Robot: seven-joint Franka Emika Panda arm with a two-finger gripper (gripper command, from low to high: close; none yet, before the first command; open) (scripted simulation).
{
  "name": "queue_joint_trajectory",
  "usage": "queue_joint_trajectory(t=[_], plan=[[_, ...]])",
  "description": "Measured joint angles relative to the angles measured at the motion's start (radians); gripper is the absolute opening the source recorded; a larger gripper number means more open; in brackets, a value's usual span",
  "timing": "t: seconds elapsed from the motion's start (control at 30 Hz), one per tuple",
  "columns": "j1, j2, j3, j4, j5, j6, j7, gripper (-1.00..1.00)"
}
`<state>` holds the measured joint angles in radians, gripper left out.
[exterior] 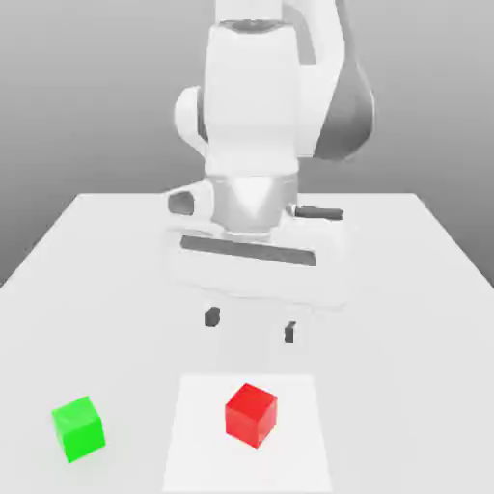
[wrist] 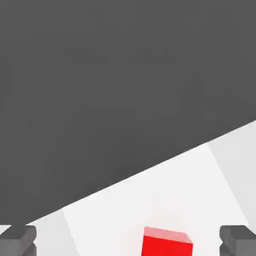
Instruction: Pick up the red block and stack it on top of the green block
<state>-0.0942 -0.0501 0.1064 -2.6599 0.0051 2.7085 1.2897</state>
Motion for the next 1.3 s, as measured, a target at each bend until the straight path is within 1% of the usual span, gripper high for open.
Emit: queue_joint_trajectory(t=[0.1,0.27,0.3,0.53,0.73,0.83,1.07,1.13,1.23,1.27,1.3], plan=[[0.007,0.109,-0.010,-0.039,-0.021,0.065,0.072,0.00],[0.034,0.291,-0.047,-0.023,-0.070,0.215,0.120,0.00],[0.040,0.318,-0.054,-0.019,-0.075,0.238,0.124,-1.00],[0.042,0.321,-0.056,-0.019,-0.075,0.242,0.125,-1.00],[0.025,0.134,-0.035,-0.043,-0.024,0.079,0.081,-1.00],[-0.069,0.120,-0.076,0.001,-0.009,0.021,-0.023,-1.00],[-0.294,0.145,-0.181,0.140,0.011,-0.094,-0.312,-1.00],[-0.307,0.193,-0.187,0.157,0.022,-0.063,-0.348,-1.00],[-0.318,0.294,-0.177,0.166,0.040,0.028,-0.370,-1.00],[-0.320,0.315,-0.175,0.168,0.043,0.048,-0.373,1.00],[-0.320,0.315,-0.175,0.168,0.043,0.048,-0.373,1.00]])
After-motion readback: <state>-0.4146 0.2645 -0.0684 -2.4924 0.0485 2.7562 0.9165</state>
